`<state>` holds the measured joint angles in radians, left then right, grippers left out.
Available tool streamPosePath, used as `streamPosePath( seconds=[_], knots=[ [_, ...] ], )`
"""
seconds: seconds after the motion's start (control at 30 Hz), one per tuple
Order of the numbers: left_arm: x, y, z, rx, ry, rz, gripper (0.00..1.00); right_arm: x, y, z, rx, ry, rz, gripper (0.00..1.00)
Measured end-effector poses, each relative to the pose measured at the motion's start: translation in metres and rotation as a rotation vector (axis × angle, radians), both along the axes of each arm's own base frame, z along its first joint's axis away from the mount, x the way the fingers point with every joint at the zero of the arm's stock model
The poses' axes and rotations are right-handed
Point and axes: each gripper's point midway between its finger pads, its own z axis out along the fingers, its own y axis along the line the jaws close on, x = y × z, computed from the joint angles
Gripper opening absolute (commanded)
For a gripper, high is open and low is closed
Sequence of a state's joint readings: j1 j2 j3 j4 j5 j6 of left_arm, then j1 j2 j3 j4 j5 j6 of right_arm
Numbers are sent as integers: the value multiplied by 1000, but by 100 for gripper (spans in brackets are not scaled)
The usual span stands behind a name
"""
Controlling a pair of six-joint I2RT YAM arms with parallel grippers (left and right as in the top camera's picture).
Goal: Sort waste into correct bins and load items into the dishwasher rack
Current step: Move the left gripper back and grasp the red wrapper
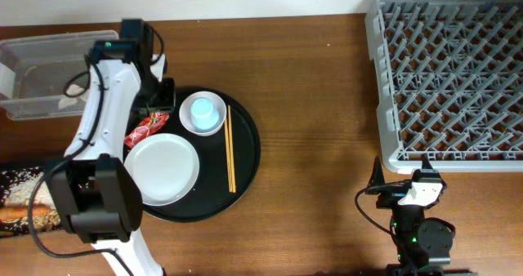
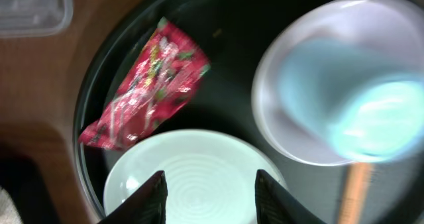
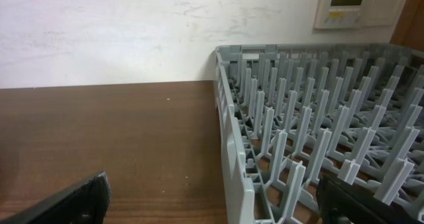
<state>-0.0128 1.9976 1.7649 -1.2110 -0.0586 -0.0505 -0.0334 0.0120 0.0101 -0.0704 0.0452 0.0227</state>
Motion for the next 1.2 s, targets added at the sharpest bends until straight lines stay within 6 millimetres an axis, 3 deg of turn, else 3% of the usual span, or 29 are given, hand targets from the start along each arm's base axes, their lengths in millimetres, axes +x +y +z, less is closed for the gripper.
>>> streamPosePath(
  seconds=[0.27,0.83,1.03,1.2],
  knots=[
    [-5,24,-47,136,-2,36,42,0,0,0,0,0,0,98],
    [20,20,-53,118,-109,-21,42,0,0,0,0,0,0,98],
    [21,19,-74,125,-67,-88,43,0,0,0,0,0,0,98],
    [25,19,-76,131,-77,-115,43,0,0,0,0,0,0,98]
  ],
)
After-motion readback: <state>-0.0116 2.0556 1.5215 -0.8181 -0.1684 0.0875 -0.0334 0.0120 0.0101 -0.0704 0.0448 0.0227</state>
